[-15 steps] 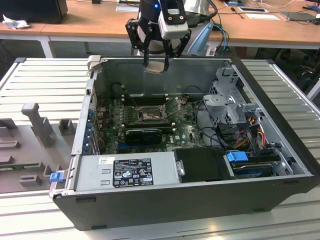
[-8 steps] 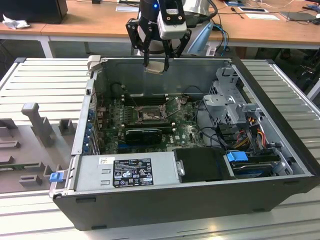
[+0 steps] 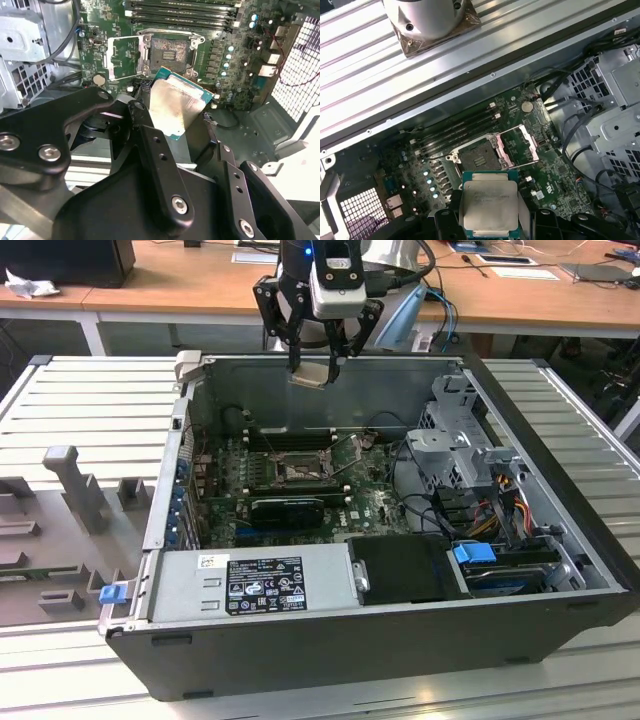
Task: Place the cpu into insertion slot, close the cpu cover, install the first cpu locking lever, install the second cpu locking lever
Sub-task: 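Place the cpu into insertion slot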
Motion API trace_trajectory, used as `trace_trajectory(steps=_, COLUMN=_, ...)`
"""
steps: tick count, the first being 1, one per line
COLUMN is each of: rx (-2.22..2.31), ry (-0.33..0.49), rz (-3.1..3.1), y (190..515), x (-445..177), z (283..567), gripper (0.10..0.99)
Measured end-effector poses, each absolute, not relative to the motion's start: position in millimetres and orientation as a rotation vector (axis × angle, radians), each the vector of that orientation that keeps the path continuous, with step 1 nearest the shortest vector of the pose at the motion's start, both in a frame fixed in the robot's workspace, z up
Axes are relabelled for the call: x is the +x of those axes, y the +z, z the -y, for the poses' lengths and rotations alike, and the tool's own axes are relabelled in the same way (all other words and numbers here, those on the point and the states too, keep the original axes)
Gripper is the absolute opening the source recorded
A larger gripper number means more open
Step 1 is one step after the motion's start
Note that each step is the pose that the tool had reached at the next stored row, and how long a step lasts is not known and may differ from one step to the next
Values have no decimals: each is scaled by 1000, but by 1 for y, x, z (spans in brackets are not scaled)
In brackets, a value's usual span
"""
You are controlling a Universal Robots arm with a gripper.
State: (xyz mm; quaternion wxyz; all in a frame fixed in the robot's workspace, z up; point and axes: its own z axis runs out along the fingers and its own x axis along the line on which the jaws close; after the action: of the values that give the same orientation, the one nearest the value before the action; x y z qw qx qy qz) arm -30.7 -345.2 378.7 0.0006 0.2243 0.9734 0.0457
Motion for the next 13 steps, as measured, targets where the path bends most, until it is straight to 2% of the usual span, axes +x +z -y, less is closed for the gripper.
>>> trace_trajectory(steps=13, rx=960, ry=134, rz=-2978, y=368, x=-31, z=345, gripper=529)
